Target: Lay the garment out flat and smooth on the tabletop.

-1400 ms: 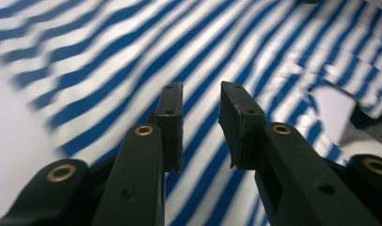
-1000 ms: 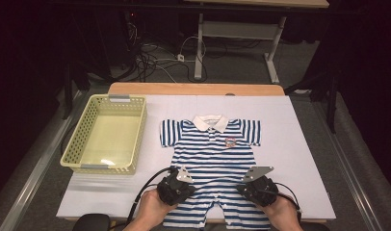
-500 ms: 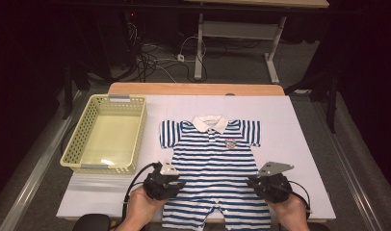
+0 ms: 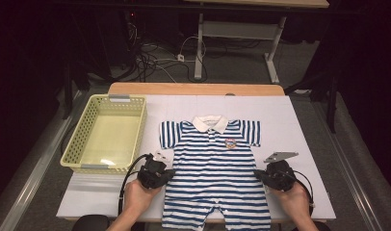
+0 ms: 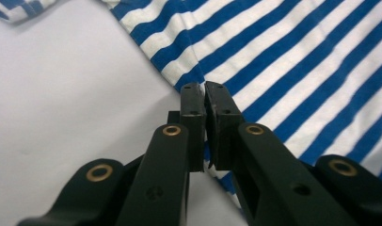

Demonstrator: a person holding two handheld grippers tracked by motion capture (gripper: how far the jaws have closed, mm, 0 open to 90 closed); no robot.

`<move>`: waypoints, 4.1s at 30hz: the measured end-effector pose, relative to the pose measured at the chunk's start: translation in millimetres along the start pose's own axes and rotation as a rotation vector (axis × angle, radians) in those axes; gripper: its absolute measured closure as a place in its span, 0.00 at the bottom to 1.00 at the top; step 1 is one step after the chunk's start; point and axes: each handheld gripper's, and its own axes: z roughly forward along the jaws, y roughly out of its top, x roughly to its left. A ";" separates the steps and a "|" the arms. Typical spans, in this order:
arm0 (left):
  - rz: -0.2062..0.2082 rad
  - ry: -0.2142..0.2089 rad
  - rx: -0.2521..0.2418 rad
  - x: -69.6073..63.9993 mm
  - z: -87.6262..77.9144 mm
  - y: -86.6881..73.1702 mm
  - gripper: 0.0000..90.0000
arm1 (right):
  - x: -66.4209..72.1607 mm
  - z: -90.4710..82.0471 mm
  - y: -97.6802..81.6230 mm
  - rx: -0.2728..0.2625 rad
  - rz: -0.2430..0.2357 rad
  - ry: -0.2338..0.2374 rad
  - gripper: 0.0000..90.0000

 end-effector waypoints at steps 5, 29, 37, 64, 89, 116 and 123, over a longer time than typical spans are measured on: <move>0.034 -0.019 0.025 -7.2 -1.8 -1.1 0.94 | 5.2 -4.0 -2.4 0.024 -0.035 0.000 0.99; 0.018 0.054 -0.026 -1.5 -11.4 -2.4 0.86 | 9.5 -8.4 -7.8 0.023 -0.040 -0.022 0.98; 0.132 -0.018 -0.049 -38.3 -10.6 -4.6 0.71 | 22.5 -14.1 -5.4 -0.042 -0.043 0.020 0.90; 0.179 -0.036 0.000 -43.0 -14.6 -21.8 0.85 | 57.9 -10.0 -12.2 0.008 -0.190 0.102 0.97; 0.018 0.059 -0.316 0.4 -77.6 -23.9 0.47 | 20.1 -42.7 -10.9 -0.289 -0.027 0.014 0.53; -0.006 0.117 -0.461 22.8 -101.7 -41.5 0.42 | -10.6 -69.9 -52.6 -0.496 0.071 -0.096 0.40; -0.028 0.136 -0.484 28.8 -107.4 -48.4 0.40 | -19.1 -75.2 -66.2 -0.511 0.107 -0.119 0.39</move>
